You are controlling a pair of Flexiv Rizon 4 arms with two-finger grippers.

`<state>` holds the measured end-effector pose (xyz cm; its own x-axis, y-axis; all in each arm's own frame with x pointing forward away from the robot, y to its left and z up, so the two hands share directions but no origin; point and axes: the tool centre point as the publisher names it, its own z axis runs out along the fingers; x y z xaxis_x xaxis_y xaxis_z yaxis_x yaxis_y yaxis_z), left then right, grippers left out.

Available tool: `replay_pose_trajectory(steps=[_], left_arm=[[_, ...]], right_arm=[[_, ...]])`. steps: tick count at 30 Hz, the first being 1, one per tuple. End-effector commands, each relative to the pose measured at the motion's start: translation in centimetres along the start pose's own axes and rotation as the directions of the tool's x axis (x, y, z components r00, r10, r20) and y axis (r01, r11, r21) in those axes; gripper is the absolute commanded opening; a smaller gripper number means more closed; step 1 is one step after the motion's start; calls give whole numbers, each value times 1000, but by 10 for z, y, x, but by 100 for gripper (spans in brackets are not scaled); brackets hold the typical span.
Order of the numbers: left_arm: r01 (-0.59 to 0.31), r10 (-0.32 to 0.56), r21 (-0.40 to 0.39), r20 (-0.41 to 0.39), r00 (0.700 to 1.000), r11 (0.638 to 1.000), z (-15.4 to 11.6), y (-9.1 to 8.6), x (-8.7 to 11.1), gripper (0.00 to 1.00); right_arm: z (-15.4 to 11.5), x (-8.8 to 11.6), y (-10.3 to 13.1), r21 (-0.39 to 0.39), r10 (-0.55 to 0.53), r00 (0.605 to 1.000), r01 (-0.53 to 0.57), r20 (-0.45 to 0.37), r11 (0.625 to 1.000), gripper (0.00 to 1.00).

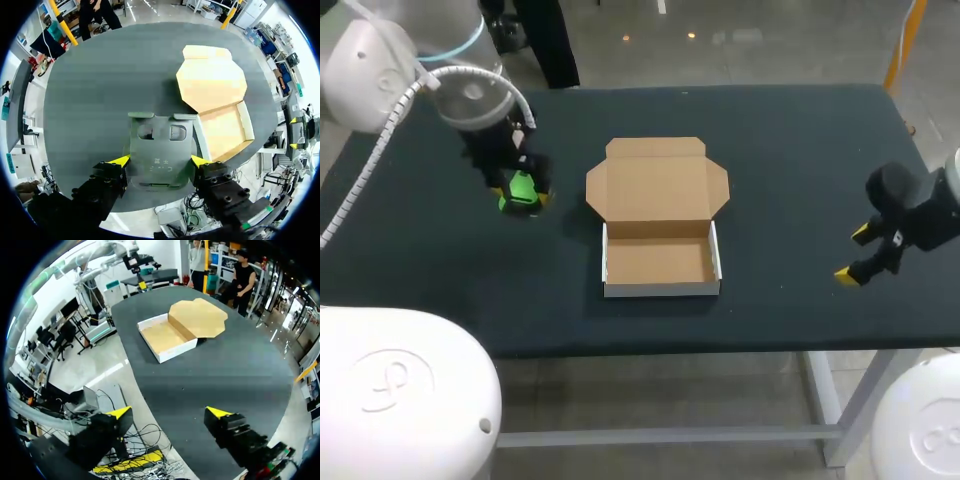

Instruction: Assemble the packaging by folding the flat box into shape, placing the metal phone stand inside, and closing the box properly

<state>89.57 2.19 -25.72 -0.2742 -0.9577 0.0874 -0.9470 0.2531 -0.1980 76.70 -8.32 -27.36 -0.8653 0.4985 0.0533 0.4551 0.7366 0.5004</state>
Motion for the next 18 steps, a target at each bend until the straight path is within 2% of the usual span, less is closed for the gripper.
replay_pose_trajectory(steps=[1,11,18], left_arm=[[-13,13,8,17,1000,1000,-3,9,18,0],[-63,63,-16,-3,998,998,4,21,69,0],[-137,137,-21,-8,991,990,13,28,110,0]], right_arm=[[-2,0,0,-3,-2,1000,2,-5,1000,100],[-2,0,0,-3,-2,1000,2,-5,1000,100],[-2,0,0,-3,-2,1000,2,-5,1000,100]])
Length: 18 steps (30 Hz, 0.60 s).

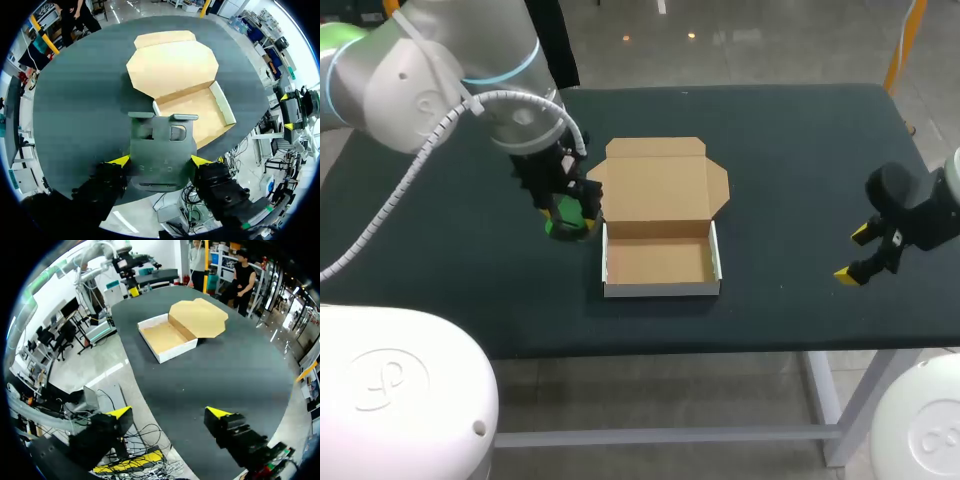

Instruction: Assemble the packaging by folding the flat box into shape, placing the metal phone stand inside, and closing the box properly

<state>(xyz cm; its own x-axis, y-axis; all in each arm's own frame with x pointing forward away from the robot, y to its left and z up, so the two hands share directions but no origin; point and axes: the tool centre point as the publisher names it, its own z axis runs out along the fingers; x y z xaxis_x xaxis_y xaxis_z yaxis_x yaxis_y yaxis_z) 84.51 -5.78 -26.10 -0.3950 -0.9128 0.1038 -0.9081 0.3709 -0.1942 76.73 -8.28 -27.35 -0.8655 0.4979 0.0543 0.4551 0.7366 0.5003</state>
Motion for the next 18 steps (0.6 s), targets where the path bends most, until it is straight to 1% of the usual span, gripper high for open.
replay_pose_trajectory(steps=[1,4,7,9,13,18], left_arm=[[-27,28,-6,37,999,1000,10,-3,25,0],[-51,51,-3,43,998,999,17,-4,39,0],[-76,76,-11,33,997,997,27,-6,52,0],[-96,96,-6,54,994,995,34,-6,60,0],[-123,124,-26,46,991,992,45,-9,73,0],[-141,142,-20,47,989,990,59,-16,88,0]], right_arm=[[-2,0,-1,-4,-2,1000,2,-4,1000,100],[-2,0,-1,-4,-2,1000,2,-4,1000,100],[-2,0,-1,-4,-2,1000,2,-4,1000,100],[-2,0,-1,-4,-2,1000,2,-4,1000,100],[-2,0,-1,-4,-2,1000,2,-4,1000,100],[-2,0,-1,-4,-2,1000,2,-4,1000,100]])
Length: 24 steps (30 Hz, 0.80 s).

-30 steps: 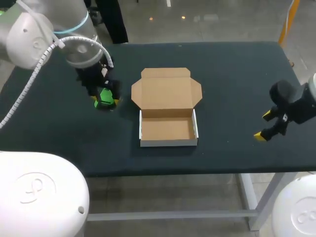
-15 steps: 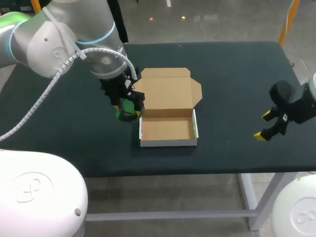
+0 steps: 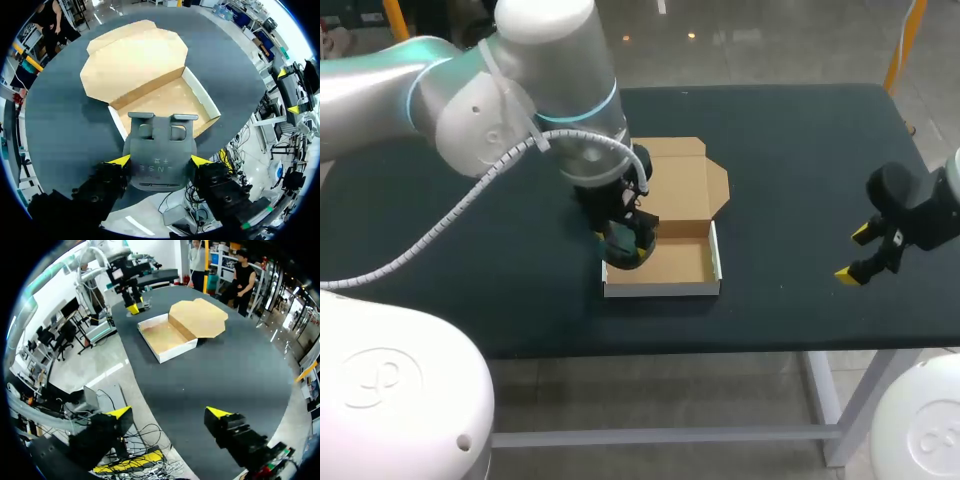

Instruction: Assemble the packaging by folding the flat box into shape, placing the metal phone stand inside, and closing the box properly

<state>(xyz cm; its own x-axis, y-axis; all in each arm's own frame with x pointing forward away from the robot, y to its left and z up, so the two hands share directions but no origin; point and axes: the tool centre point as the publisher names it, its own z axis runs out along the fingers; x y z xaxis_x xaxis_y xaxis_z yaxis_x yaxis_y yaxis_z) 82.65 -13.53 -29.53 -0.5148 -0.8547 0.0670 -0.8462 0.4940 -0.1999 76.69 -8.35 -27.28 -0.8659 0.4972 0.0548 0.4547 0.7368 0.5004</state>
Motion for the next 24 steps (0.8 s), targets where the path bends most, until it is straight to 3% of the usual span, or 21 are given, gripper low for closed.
replay_pose_trajectory(steps=[1,9,24], left_arm=[[-6,6,-12,38,999,1000,17,-15,14,0],[-36,36,-10,48,998,999,40,-29,26,0],[-77,78,-17,26,997,997,68,-56,21,0]], right_arm=[[-1,0,0,-3,-1,1000,1,-3,1000,100],[-1,0,0,-3,-1,1000,1,-3,1000,100],[-1,0,0,-3,-1,1000,1,-3,1000,100]])
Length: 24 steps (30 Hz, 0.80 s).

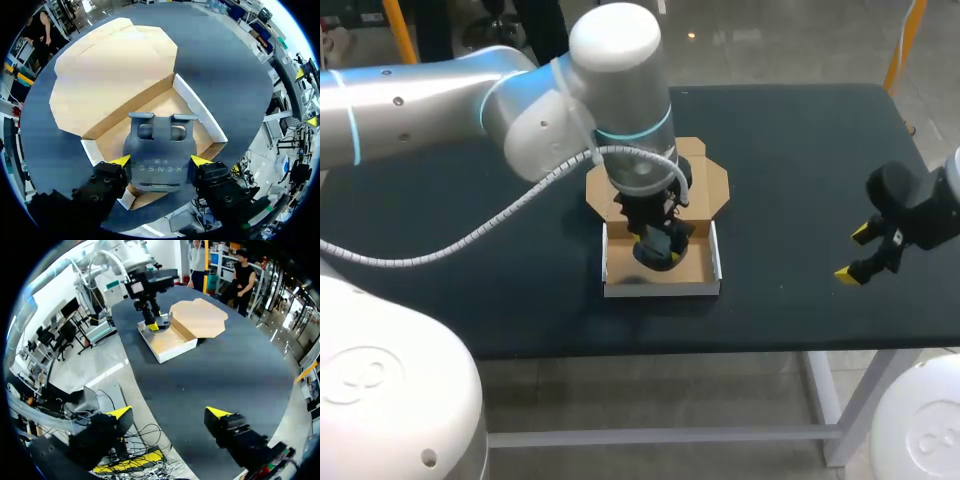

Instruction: Assemble the packaging by folding the flat box into shape, placing the metal phone stand inside, and closing the box properly

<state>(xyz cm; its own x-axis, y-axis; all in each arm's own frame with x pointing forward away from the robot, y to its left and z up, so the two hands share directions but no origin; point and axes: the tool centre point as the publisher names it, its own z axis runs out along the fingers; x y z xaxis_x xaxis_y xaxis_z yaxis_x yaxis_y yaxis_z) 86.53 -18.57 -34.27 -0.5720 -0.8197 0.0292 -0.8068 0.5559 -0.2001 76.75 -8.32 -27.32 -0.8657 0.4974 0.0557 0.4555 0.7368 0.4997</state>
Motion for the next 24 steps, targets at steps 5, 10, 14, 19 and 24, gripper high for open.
replay_pose_trajectory(steps=[5,10,14,19,24], left_arm=[[-11,12,-11,9,1000,1000,16,-11,-2,0],[-2,2,-18,5,1000,1000,22,-16,-8,0],[3,-3,-28,4,1000,1000,29,-15,-11,0],[15,-14,-53,7,1000,998,40,-15,-16,0],[23,-23,-64,2,1000,998,42,-14,-17,0]], right_arm=[[-2,0,-1,-4,-2,1000,2,-2,1000,100],[-2,0,-1,-4,-2,1000,2,-2,1000,100],[-2,0,-1,-4,-2,1000,2,-2,1000,100],[-2,0,-1,-4,-2,1000,2,-2,1000,100],[-2,0,-1,-4,-2,1000,2,-2,1000,100]])
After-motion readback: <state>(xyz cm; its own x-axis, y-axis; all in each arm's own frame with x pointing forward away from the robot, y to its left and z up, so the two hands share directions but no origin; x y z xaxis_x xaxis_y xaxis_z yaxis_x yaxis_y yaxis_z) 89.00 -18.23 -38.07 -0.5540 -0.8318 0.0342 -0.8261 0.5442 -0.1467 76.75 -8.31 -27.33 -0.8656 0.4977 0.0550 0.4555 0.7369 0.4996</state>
